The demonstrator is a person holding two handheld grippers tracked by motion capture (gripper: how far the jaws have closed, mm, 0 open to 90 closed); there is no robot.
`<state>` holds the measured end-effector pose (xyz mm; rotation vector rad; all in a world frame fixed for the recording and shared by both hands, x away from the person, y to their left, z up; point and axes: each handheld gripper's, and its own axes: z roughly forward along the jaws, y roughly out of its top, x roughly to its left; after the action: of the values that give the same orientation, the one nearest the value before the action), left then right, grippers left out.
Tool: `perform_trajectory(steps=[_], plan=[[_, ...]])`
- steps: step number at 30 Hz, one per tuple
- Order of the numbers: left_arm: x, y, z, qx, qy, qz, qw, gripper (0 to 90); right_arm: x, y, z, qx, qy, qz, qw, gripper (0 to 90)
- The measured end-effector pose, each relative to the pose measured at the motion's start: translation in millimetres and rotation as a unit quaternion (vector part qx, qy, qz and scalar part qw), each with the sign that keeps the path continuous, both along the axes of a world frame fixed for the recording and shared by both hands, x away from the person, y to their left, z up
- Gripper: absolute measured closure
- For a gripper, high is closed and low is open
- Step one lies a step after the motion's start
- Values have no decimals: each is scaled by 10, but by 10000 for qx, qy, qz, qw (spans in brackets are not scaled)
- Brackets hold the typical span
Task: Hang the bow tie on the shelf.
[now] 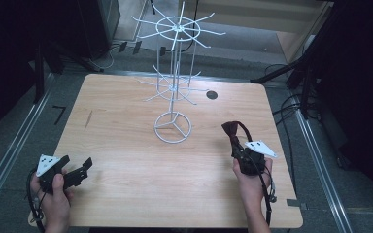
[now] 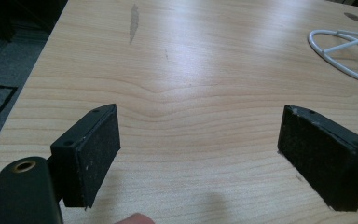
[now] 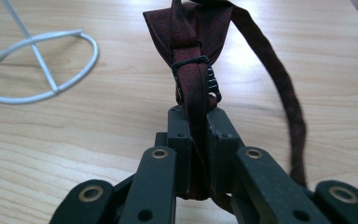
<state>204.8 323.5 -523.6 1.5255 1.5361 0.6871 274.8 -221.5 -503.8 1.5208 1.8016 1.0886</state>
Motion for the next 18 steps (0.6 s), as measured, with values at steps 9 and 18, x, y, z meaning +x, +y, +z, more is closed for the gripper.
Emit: perform_trajectory(steps=[9,18], plan=[[0,3,0,-3,3,2,10000,136,-33,68,189,142,-315,107,9993,834],[0,9,1,-7,13,-11,10000,136,-69,141,357,193,-601,245,9977,835]])
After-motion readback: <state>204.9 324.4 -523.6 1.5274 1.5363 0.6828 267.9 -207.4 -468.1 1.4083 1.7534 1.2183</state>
